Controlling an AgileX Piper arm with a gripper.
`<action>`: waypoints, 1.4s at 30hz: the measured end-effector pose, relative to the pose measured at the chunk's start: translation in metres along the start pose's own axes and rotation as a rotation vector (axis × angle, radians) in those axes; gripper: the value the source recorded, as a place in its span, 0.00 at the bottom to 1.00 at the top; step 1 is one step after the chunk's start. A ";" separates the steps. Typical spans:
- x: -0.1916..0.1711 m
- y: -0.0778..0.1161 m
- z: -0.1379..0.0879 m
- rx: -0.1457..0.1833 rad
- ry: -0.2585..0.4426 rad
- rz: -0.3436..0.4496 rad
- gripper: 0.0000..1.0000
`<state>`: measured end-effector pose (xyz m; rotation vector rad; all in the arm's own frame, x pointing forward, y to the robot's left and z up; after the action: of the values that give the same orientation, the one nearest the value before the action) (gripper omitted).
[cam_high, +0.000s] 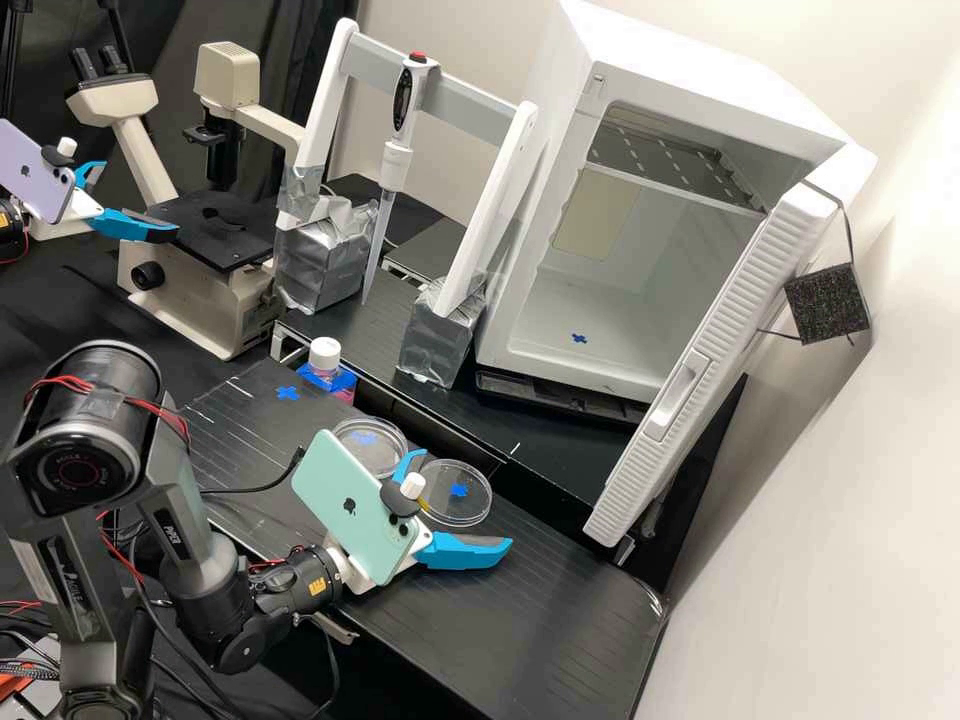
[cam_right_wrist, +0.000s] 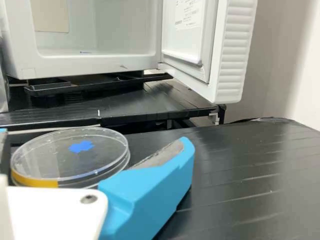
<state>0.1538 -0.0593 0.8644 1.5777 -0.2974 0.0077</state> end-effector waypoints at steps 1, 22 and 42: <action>0.000 0.000 0.000 0.000 0.001 0.000 0.00; 0.003 -0.001 -0.001 0.014 -0.002 0.011 0.00; 0.005 -0.001 -0.003 0.020 0.011 0.000 0.00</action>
<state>0.1593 -0.0578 0.8647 1.5967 -0.2892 0.0192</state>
